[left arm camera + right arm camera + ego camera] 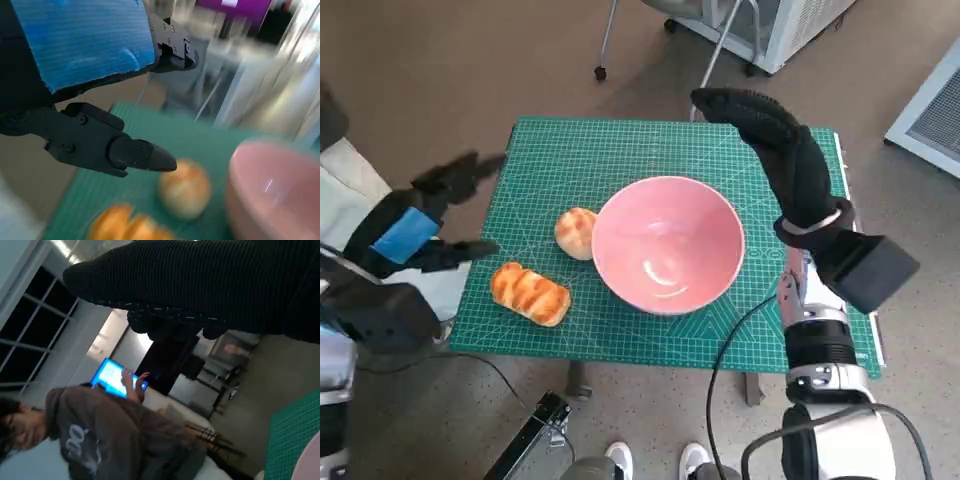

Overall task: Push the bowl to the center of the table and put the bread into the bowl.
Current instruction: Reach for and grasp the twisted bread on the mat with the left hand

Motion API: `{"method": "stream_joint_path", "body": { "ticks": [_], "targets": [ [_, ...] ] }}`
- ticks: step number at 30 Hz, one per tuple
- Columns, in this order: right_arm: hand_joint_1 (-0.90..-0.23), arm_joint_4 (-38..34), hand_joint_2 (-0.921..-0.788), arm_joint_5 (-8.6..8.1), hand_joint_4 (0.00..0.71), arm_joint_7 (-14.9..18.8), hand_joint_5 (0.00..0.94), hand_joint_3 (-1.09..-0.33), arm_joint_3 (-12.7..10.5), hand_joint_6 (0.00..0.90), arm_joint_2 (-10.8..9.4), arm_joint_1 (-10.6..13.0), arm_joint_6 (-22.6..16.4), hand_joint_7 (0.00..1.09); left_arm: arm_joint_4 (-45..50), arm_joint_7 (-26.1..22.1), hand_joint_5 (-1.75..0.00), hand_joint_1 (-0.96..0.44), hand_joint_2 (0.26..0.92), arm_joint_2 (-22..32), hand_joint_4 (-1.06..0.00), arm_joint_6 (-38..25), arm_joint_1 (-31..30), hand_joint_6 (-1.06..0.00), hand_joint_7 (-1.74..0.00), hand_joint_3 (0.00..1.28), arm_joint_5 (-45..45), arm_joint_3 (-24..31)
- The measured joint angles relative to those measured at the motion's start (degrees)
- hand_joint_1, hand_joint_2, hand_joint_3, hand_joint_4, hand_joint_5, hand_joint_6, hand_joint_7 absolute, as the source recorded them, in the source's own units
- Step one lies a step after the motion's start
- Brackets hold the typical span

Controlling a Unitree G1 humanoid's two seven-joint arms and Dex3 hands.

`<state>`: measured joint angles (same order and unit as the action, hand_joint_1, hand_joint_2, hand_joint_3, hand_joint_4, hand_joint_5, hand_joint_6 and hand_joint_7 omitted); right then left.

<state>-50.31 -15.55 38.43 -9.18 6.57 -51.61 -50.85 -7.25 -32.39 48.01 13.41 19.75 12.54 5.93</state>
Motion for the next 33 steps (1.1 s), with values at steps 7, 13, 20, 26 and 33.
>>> {"method": "stream_joint_path", "body": {
  "ticks": [7, 13, 20, 26, 33],
  "targets": [
    [-0.644, 1.51, -0.921, -0.25, 0.213, 0.38, 0.015, -0.852, 0.48, -0.001, 0.07, 0.5, 0.82, 0.63, 7.01, -9.14, 0.0, -0.18, 0.755, 4.09, -0.2, -12.05, -0.74, -0.39, -0.11, 0.0, 2.63, -3.94],
    [-0.642, 2.7, -0.921, -0.59, 0.211, 0.43, 0.015, -0.853, 0.59, -0.001, 0.07, 0.6, 2.04, 0.64, 10.77, -13.18, 0.0, -0.19, 0.748, 5.64, -0.2, -17.34, -0.75, -0.38, -0.09, 0.0, 5.98, -7.9],
    [-0.642, 3.2, -0.921, -0.92, 0.211, 0.43, 0.017, -0.854, 0.61, -0.001, 0.06, 0.74, 2.88, 0.64, 10.41, -13.41, 0.0, -0.21, 0.746, 5.42, -0.2, -16.81, -0.62, -0.38, -0.07, 0.0, 9.2, -12.13],
    [-0.641, 3.96, -0.921, -1.46, 0.21, 0.43, 0.018, -0.855, 0.56, -0.001, 0.06, 0.98, 3.28, 0.64, 8.23, -13.09, 0.0, -0.22, 0.744, 4.76, -0.19, -14.98, 0.18, -0.38, -0.06, 0.0, 12.21, -15.54],
    [-0.648, 4.71, -0.921, -2.21, 0.209, 0.43, 0.02, -0.843, 0.52, -0.001, 0.06, 1.14, 3.62, 0.65, 6.21, -12.75, 0.0, -0.22, 0.742, 3.54, -0.19, -14.37, 0.84, -0.38, -0.05, 0.0, 15.01, -18.54]
  ]
}}
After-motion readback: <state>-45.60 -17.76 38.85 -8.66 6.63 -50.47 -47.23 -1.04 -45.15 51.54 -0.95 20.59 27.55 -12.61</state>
